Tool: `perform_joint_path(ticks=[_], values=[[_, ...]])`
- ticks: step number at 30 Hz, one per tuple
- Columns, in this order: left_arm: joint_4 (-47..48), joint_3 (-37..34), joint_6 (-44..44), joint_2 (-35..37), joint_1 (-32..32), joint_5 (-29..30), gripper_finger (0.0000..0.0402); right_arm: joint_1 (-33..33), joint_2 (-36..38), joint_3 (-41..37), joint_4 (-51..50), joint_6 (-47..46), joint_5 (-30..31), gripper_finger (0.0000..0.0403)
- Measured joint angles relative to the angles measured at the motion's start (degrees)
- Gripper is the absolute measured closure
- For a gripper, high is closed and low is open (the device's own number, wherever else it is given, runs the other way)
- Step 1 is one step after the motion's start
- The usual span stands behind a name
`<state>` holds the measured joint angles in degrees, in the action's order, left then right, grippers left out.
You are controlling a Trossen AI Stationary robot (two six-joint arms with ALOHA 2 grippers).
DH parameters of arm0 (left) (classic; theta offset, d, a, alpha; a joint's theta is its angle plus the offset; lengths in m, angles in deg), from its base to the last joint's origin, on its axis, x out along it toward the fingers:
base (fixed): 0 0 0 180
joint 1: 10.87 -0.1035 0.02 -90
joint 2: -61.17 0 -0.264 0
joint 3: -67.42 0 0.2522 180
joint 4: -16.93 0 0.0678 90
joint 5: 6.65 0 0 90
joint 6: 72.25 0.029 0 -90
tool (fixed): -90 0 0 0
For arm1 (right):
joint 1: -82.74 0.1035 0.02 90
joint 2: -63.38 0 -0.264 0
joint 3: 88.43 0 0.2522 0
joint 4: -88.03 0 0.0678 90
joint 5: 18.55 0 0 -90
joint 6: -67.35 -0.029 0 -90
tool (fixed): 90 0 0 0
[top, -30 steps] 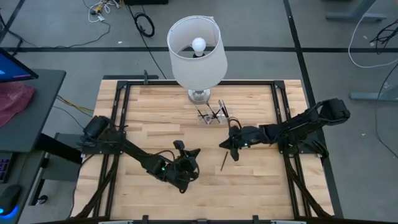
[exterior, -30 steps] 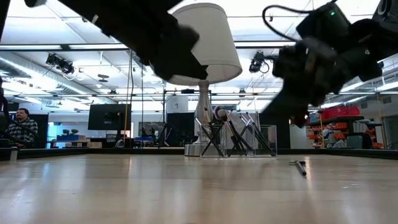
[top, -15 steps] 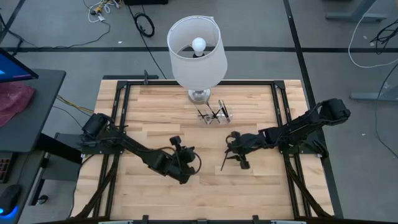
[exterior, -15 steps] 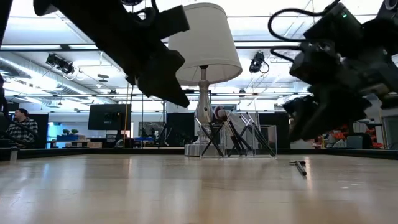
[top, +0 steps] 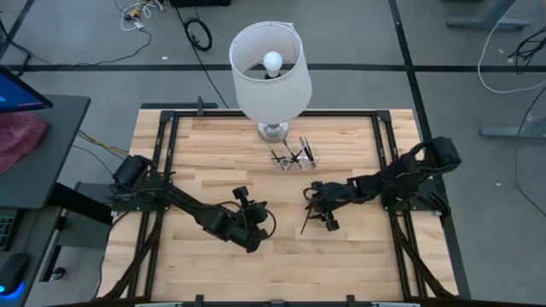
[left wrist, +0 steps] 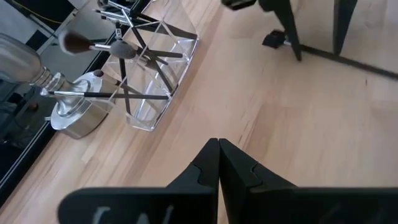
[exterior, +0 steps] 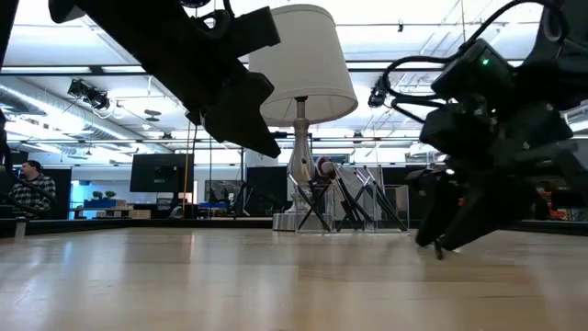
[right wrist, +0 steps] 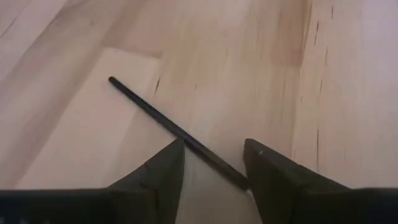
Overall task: Put items in baskets/containers
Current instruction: Put the black brow brush into the transparent organizer
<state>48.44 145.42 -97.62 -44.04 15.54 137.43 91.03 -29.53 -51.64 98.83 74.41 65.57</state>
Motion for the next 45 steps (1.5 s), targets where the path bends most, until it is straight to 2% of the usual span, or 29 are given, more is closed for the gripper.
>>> perform_joint_path(ticks=[5, 7, 11, 13, 18, 22, 27, 29, 32, 38, 41, 45], values=[[0.0, 0.0, -1.2, 0.0, 0.0, -2.4, 0.0393, -2.6, -3.9, 0.3, 2.4, 2.8, -4.5, 0.0249], [0.1, 0.0, -1.1, 0.0, 0.0, -2.8, 0.0393, -3.3, -4.5, 0.3, 2.7, 3.1, -5.9, 0.0281], [0.1, 0.0, -1.0, 0.0, 0.0, -2.7, 0.0395, -4.2, -4.8, 0.1, 4.3, 2.6, -6.5, 0.0374], [0.1, 0.0, -1.1, 0.0, 0.0, -2.8, 0.0396, -4.3, -5.0, -0.1, 6.2, 2.2, -6.6, 0.0390], [-1.5, 0.0, -2.7, 0.0, -1.1, -7.3, 0.0389, -4.1, -5.2, -0.2, 8.8, -0.5, -4.4, 0.0382], [-6.8, 0.0, 3.9, -1.0, -4.2, -13.9, 0.0377, -3.4, -5.2, 1.5, 8.0, -1.7, -3.6, 0.0396], [-19.6, 0.0, 11.4, -3.8, -8.6, -26.9, 0.0340, -1.9, -5.4, 7.2, 0.9, -1.6, 1.2, 0.0397], [-23.1, 0.0, 12.7, -5.3, -9.8, -30.2, 0.0318, -2.0, -5.4, 9.7, -3.8, -1.7, 2.7, 0.0397], [-25.1, 0.0, 12.6, -7.5, -11.0, -32.0, 0.0282, -2.1, -5.3, 11.1, -7.2, -2.1, 3.3, 0.0398], [-27.2, -0.1, 11.5, -13.4, -11.9, -31.6, 0.0226, -2.1, -5.3, 11.1, -5.9, -2.2, 3.5, 0.0399], [-30.7, 0.1, 12.4, -15.4, -12.4, -30.9, 0.0217, -2.1, -5.3, 11.1, -5.1, -2.3, 3.3, 0.0400], [-31.8, 0.3, 12.3, -16.6, -13.4, -31.1, 0.0224, -2.1, -5.2, 11.1, -4.2, -2.3, 3.2, 0.0403]])
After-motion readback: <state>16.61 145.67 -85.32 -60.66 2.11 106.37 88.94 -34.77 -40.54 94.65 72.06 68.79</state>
